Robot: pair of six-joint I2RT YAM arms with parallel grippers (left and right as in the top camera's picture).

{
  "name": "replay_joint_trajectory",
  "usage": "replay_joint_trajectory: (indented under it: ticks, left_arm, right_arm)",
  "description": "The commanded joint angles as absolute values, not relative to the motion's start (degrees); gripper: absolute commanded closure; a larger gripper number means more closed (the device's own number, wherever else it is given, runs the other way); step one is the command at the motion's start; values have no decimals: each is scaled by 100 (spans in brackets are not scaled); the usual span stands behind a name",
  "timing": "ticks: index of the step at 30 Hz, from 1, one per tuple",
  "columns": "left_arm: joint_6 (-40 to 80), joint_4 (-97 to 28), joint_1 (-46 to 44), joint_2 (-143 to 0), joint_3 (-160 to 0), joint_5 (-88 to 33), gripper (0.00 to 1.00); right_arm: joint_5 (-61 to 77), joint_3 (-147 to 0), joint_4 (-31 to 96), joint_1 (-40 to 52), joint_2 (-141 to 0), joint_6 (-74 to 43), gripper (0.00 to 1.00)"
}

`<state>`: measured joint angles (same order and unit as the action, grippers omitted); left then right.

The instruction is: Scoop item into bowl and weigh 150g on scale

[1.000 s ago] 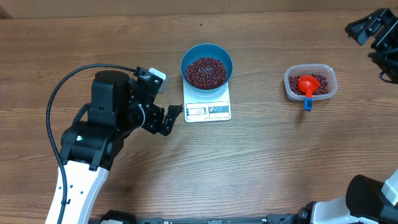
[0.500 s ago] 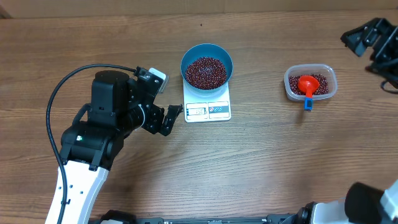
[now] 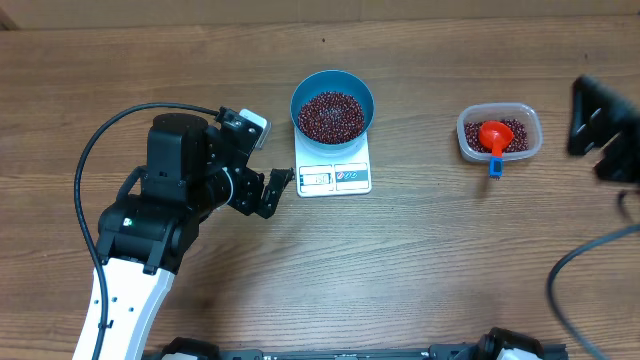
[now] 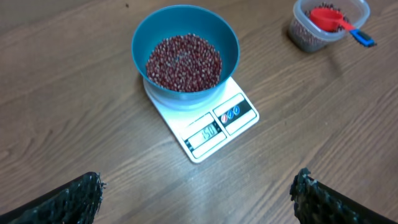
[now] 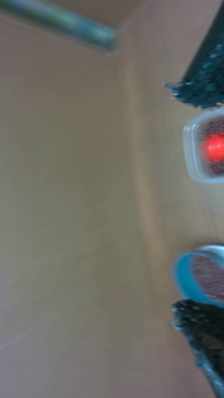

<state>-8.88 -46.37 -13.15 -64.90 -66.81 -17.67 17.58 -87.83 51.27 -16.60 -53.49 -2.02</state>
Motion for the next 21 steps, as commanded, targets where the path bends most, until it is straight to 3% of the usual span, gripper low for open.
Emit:
replay_joint_trajectory:
  ticks: [1,4,8,21]
  left_arm:
    - [-788,-4630,-1352,-6451,-6785,-1750,1]
    - [-788,-4630,-1352,-6451,-6785,-1752,0]
    - [-788,-4630,-1352,-6451,-6785,-1752,0]
    - [-788,-4630,-1352,-6451,-6785,-1752,0]
  right_arm:
    - [1653,-6711,3913,-1361,-4362,-75,0]
    - [1647,-4856,2349,-1164,-3452,38,0]
    - [1544,-3402,1157,-908,-2757,373,0]
    - [550,-991,-95,99,-1354,631,0]
